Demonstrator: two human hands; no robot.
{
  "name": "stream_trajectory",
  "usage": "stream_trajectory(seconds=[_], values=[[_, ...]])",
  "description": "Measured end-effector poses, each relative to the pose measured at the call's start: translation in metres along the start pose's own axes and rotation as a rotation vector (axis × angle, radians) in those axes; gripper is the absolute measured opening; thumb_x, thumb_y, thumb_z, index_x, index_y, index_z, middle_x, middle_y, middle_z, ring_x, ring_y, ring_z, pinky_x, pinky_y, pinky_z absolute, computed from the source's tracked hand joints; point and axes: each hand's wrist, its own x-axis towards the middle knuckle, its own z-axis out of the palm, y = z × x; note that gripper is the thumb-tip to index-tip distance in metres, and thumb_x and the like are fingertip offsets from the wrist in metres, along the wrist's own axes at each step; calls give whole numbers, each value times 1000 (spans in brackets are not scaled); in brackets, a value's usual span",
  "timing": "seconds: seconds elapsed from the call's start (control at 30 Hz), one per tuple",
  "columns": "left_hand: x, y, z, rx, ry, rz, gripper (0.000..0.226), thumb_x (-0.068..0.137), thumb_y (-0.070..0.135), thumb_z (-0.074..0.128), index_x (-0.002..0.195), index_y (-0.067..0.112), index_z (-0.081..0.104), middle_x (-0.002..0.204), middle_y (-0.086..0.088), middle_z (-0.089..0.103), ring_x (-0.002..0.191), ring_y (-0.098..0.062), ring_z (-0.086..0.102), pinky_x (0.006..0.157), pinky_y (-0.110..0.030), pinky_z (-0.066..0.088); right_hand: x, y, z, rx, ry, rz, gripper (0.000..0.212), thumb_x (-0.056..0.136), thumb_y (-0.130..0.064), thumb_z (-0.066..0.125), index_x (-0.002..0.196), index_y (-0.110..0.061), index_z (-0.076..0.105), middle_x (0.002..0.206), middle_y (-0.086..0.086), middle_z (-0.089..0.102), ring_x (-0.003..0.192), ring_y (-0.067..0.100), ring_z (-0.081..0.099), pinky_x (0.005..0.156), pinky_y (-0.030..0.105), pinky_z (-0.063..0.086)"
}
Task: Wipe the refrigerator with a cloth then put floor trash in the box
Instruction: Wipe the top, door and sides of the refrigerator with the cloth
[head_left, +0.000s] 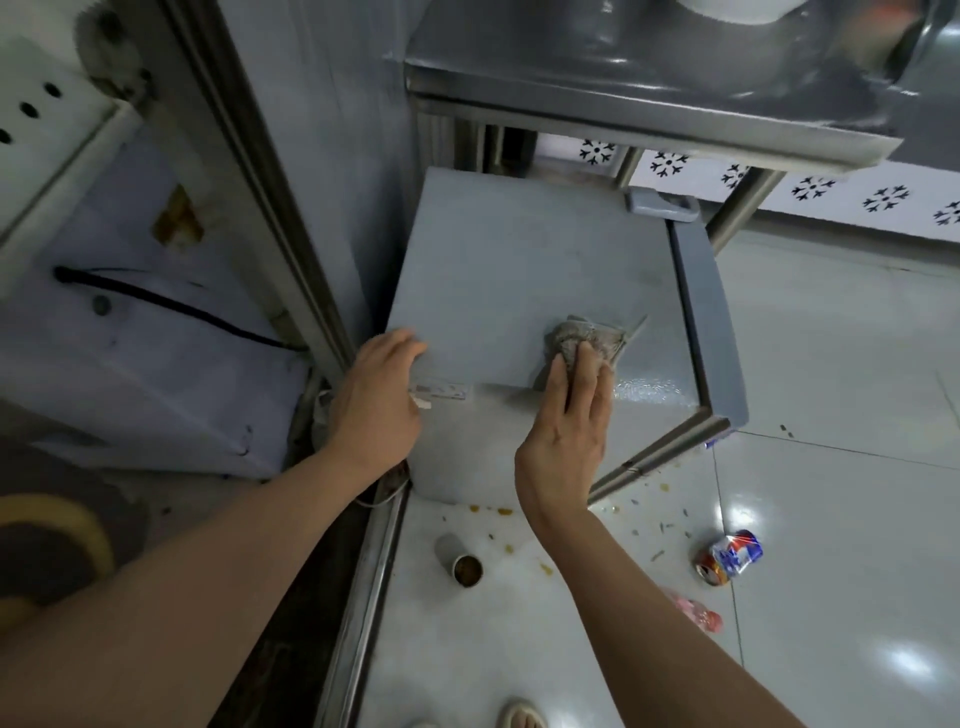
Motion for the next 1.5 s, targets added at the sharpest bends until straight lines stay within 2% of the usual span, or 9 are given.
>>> stream_trajectory(seconds=[0.1, 0.23, 0.37, 0.57, 0.73, 1.0, 1.2, 1.37, 1.5], values=[[-10, -10, -9, -83, 49, -51, 46, 79, -12, 51, 124, -3, 50, 133, -16, 49, 123, -29, 44, 103, -27, 29, -3, -12, 5, 16, -18, -29, 66, 82, 10, 34, 146, -4, 27, 157, 13, 15, 145, 35, 6, 119, 38, 5], [-24, -28, -18, -116, 78, -171, 50, 85, -8, 49, 134, 4, 43, 125, -17, 54, 112, -28, 52, 95, -33, 41, -11, -54, 13, 46, -37, -134, 65, 75, 14, 38, 140, 3, 38, 150, 21, 30, 140, 41, 22, 115, 47, 24], [-30, -33, -22, -129, 60, -219, 58, 83, -8, 51, 138, 8, 38, 131, -15, 52, 118, -26, 51, 101, -38, 42, -16, -93, 20, 115, -93, -267, 58, 83, -9, 20, 131, 6, 49, 141, 25, 43, 133, 44, 35, 109, 50, 34], [-31, -34, -33, -134, 105, -255, 59, 82, -3, 53, 138, 8, 35, 135, -13, 50, 124, -26, 48, 102, -42, 42, -8, -107, 25, 117, -148, -492, 37, 87, -4, 56, 123, 2, 59, 138, 19, 50, 128, 43, 44, 101, 50, 44], [-33, -36, -32, -101, 85, -267, 59, 83, -3, 55, 137, 10, 36, 131, -11, 53, 118, -25, 53, 96, -43, 47, 5, -85, 13, -117, -191, -704, 54, 85, -15, 25, 126, -4, 58, 139, 13, 50, 124, 40, 50, 94, 45, 49], [-26, 2, -11, -18, 45, -164, 56, 82, -1, 55, 135, 6, 39, 133, -16, 47, 123, -30, 43, 96, -49, 43, 12, -17, -6, -198, -123, -638, 51, 87, -5, 27, 129, -2, 55, 140, 15, 49, 124, 41, 50, 94, 46, 51], [-24, 29, 2, 188, 6, -127, 57, 75, -2, 57, 130, 7, 45, 137, -10, 46, 128, -28, 37, 103, -46, 32, 14, 32, -29, -178, -102, -517, 50, 83, 1, 44, 132, -1, 53, 142, 16, 46, 126, 42, 47, 94, 49, 50], [-21, 65, 24, 193, -37, -90, 55, 77, -1, 52, 131, 9, 44, 144, -8, 39, 133, -26, 34, 106, -44, 30, 19, 88, -58, -204, -59, -363, 54, 81, 3, 28, 128, 3, 55, 140, 20, 46, 125, 46, 46, 95, 54, 47], [-21, 93, 43, 159, -56, -57, 57, 78, -2, 51, 134, 8, 41, 145, -8, 37, 134, -25, 31, 110, -40, 27, 20, 139, -87, -264, -105, -257, 58, 75, 15, 52, 131, 3, 51, 145, 19, 42, 129, 45, 41, 90, 53, 51]])
